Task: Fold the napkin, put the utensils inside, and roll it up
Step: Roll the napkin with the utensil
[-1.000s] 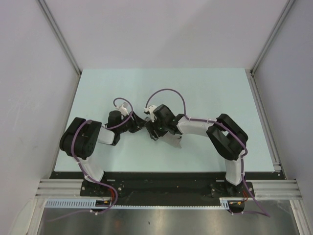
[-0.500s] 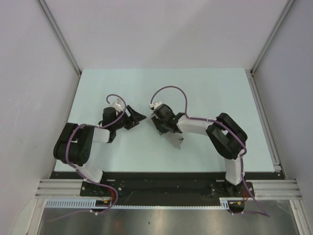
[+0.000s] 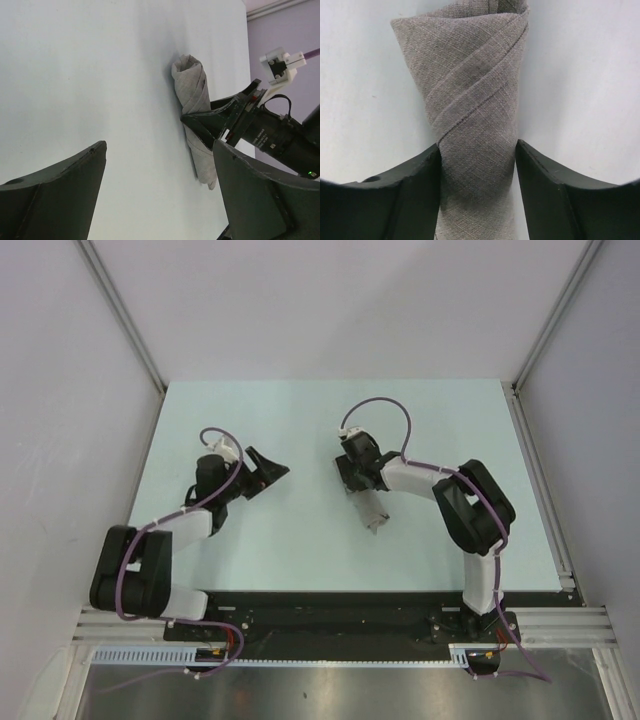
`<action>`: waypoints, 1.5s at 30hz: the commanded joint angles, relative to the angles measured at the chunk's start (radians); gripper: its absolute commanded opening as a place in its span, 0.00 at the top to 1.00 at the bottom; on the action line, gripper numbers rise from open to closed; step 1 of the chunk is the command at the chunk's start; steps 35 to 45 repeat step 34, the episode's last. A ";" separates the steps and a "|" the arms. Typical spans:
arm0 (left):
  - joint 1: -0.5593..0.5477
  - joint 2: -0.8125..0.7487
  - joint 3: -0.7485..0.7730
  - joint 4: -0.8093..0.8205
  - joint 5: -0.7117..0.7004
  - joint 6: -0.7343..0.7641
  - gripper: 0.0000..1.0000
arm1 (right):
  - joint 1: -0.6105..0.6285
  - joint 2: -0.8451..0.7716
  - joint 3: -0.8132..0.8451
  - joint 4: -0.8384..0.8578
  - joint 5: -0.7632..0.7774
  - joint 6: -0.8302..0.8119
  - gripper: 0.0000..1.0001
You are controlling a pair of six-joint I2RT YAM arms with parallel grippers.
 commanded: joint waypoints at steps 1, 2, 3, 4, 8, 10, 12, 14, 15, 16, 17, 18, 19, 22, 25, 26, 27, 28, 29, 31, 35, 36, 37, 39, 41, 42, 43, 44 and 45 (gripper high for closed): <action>0.003 -0.130 0.029 -0.104 -0.051 0.059 0.08 | -0.005 -0.021 -0.009 -0.061 -0.100 -0.035 0.32; 0.003 -0.148 0.036 -0.121 -0.057 0.063 0.07 | -0.003 -0.036 -0.007 -0.058 -0.147 -0.042 0.30; 0.003 -0.165 0.041 -0.159 -0.063 0.069 0.07 | -0.003 -0.049 -0.003 -0.053 -0.170 -0.045 0.29; 0.003 -0.200 0.049 -0.180 -0.066 0.082 0.06 | -0.005 -0.081 -0.001 -0.052 -0.187 -0.046 0.27; 0.012 -0.259 0.136 -0.355 -0.060 0.146 0.00 | -0.009 -0.184 0.003 -0.053 -0.213 -0.037 0.01; 0.027 -0.295 0.182 -0.444 -0.060 0.186 0.00 | -0.015 -0.246 0.007 -0.065 -0.248 -0.040 0.00; 0.042 -0.320 0.205 -0.487 -0.047 0.214 0.00 | -0.025 -0.294 -0.001 -0.073 -0.256 -0.037 0.00; 0.081 -0.363 0.230 -0.550 0.002 0.229 0.00 | -0.038 -0.375 -0.027 -0.078 -0.270 -0.022 0.00; 0.094 -0.380 0.237 -0.565 0.021 0.250 0.00 | -0.066 -0.407 -0.041 -0.078 -0.273 -0.011 0.00; 0.114 -0.395 0.255 -0.603 0.048 0.269 0.00 | -0.081 -0.464 -0.076 -0.078 -0.284 0.001 0.00; 0.122 -0.430 0.266 -0.624 0.053 0.290 0.00 | -0.100 -0.499 -0.096 -0.073 -0.290 0.023 0.00; 0.125 -0.449 0.286 -0.645 0.053 0.341 0.00 | -0.138 -0.533 -0.125 -0.067 -0.298 0.030 0.00; 0.127 -0.466 0.294 -0.688 0.046 0.367 0.00 | -0.163 -0.602 -0.179 -0.062 -0.298 0.040 0.00; 0.127 -0.552 0.305 -0.737 0.027 0.439 0.00 | -0.262 -0.700 -0.262 -0.052 -0.308 0.066 0.00; 0.127 -0.621 0.299 -0.768 0.003 0.482 0.00 | -0.348 -0.823 -0.363 -0.064 -0.290 0.077 0.00; 0.127 -0.634 0.294 -0.768 -0.005 0.488 0.00 | -0.367 -0.881 -0.401 -0.067 -0.287 0.077 0.00; 0.127 -0.659 0.283 -0.766 -0.010 0.500 0.00 | -0.380 -0.906 -0.421 -0.069 -0.275 0.078 0.00; 0.125 -0.665 0.276 -0.762 -0.008 0.501 0.00 | -0.399 -0.929 -0.438 -0.069 -0.267 0.077 0.00; 0.127 -0.674 0.268 -0.756 -0.005 0.507 0.00 | -0.404 -0.967 -0.452 -0.064 -0.255 0.080 0.00; 0.127 -0.696 0.243 -0.734 -0.004 0.508 0.00 | -0.407 -0.997 -0.486 -0.040 -0.233 0.093 0.00; 0.127 -0.722 0.234 -0.731 -0.019 0.499 0.00 | -0.407 -1.032 -0.509 -0.016 -0.200 0.098 0.00; 0.127 -0.722 0.234 -0.731 -0.019 0.499 0.00 | -0.407 -1.032 -0.509 -0.016 -0.200 0.098 0.00; 0.127 -0.722 0.234 -0.731 -0.019 0.499 0.00 | -0.407 -1.032 -0.509 -0.016 -0.200 0.098 0.00; 0.127 -0.722 0.234 -0.731 -0.019 0.499 0.00 | -0.407 -1.032 -0.509 -0.016 -0.200 0.098 0.00; 0.127 -0.722 0.234 -0.731 -0.019 0.499 0.00 | -0.407 -1.032 -0.509 -0.016 -0.200 0.098 0.00; 0.127 -0.722 0.234 -0.731 -0.019 0.499 0.00 | -0.407 -1.032 -0.509 -0.016 -0.200 0.098 0.00; 0.127 -0.722 0.234 -0.731 -0.019 0.499 0.00 | -0.407 -1.032 -0.509 -0.016 -0.200 0.098 0.00; 0.127 -0.722 0.234 -0.731 -0.019 0.499 0.00 | -0.407 -1.032 -0.509 -0.016 -0.200 0.098 0.00; 0.127 -0.722 0.234 -0.731 -0.019 0.499 0.00 | -0.407 -1.032 -0.509 -0.016 -0.200 0.098 0.00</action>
